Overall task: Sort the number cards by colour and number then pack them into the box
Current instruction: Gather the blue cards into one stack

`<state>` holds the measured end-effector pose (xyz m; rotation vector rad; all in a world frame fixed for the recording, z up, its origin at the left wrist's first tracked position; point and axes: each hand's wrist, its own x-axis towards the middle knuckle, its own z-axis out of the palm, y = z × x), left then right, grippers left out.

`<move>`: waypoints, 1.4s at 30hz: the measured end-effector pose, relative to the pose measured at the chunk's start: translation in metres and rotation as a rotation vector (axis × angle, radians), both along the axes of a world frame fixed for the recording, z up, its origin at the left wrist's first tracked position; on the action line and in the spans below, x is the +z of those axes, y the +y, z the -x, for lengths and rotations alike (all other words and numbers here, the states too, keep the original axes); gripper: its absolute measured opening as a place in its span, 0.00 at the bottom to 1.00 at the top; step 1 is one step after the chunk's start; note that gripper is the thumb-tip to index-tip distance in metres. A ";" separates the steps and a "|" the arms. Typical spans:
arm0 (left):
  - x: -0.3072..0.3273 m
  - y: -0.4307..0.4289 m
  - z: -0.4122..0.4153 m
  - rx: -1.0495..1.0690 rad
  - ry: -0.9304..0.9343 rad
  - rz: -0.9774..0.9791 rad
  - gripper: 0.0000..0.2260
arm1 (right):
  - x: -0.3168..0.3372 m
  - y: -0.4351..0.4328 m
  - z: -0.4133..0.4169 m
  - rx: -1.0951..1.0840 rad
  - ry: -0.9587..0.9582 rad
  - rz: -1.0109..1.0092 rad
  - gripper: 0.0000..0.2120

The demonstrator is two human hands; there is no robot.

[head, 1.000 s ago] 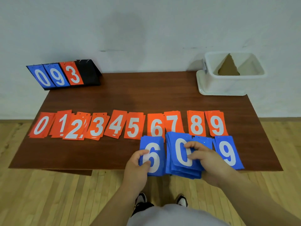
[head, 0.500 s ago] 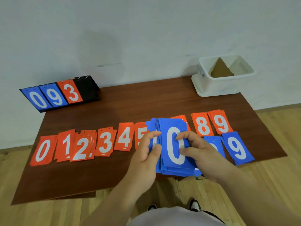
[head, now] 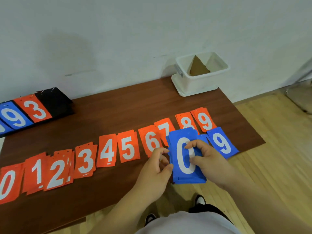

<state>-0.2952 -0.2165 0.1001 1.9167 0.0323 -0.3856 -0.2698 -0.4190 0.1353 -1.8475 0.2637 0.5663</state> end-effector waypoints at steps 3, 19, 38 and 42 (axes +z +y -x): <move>-0.040 -0.022 -0.015 0.083 0.127 -0.148 0.17 | -0.011 -0.038 -0.006 -0.043 -0.006 0.139 0.17; -0.119 -0.167 -0.069 0.470 0.479 -0.695 0.45 | -0.061 -0.205 -0.086 0.124 0.119 0.160 0.18; -0.131 -0.168 -0.045 0.690 0.413 -0.524 0.29 | -0.087 -0.212 -0.101 0.233 0.179 0.102 0.15; -0.133 -0.156 -0.038 0.679 0.371 -0.445 0.26 | -0.087 -0.202 -0.099 0.232 0.153 0.108 0.16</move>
